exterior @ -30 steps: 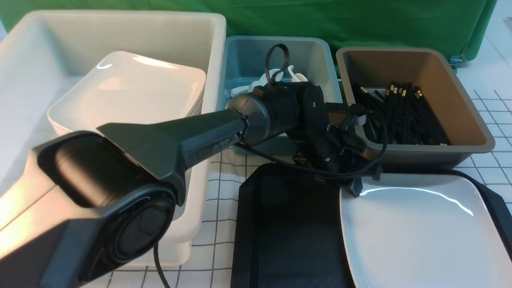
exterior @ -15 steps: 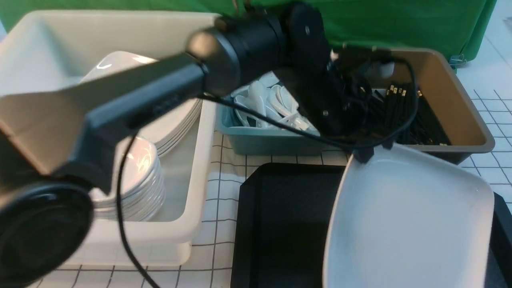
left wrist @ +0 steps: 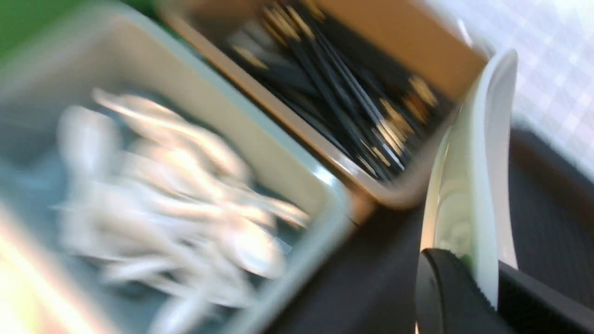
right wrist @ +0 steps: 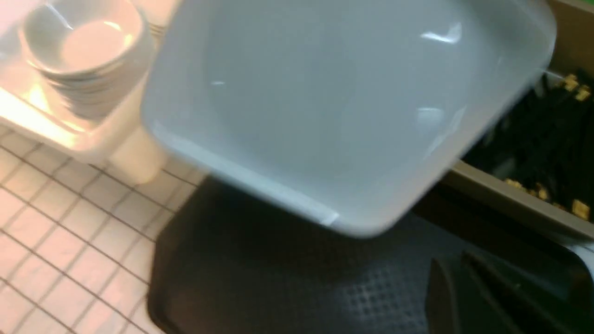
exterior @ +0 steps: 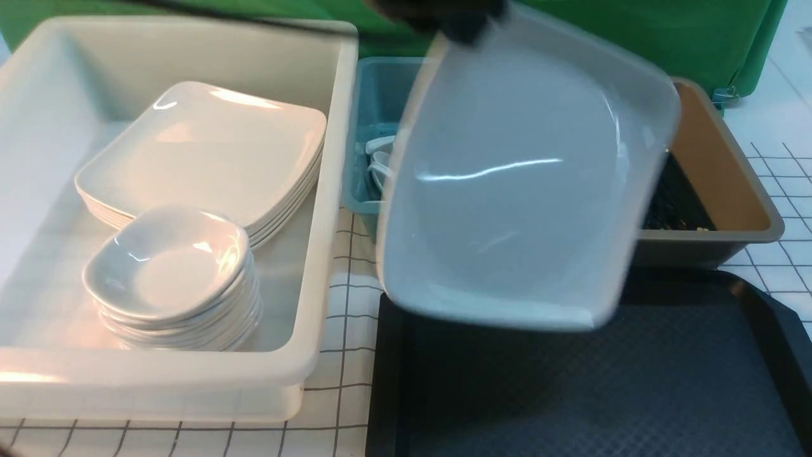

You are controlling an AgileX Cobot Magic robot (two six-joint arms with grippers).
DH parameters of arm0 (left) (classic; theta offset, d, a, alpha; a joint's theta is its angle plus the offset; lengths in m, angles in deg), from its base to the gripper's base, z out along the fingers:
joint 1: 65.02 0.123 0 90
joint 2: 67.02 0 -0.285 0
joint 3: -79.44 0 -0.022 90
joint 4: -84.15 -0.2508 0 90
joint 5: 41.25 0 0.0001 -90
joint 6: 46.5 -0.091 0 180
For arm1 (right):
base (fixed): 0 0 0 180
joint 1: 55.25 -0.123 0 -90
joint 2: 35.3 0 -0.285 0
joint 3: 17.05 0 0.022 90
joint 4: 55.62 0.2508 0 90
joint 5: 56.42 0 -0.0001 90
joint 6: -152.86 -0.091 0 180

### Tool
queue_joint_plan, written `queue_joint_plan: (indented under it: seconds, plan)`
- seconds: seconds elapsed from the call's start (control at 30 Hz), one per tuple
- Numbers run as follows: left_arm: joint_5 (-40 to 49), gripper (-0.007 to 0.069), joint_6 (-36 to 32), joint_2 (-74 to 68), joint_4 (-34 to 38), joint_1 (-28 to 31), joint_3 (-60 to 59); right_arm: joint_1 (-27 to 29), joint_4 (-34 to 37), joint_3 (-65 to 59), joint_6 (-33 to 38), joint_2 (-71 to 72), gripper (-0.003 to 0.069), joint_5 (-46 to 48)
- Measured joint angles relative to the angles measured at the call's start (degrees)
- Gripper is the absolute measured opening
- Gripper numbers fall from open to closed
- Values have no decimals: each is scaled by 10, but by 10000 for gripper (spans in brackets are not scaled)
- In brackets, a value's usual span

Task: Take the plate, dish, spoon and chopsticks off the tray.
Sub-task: Use the left arm to put the plate into the large storage box on the left

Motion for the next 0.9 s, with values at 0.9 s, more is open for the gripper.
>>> queue_joint_plan:
  seconds: [0.9]
  plan:
    - [-351, 20, -101, 8, 355, 439, -381, 0, 233, 234, 170, -293, 9, -25]
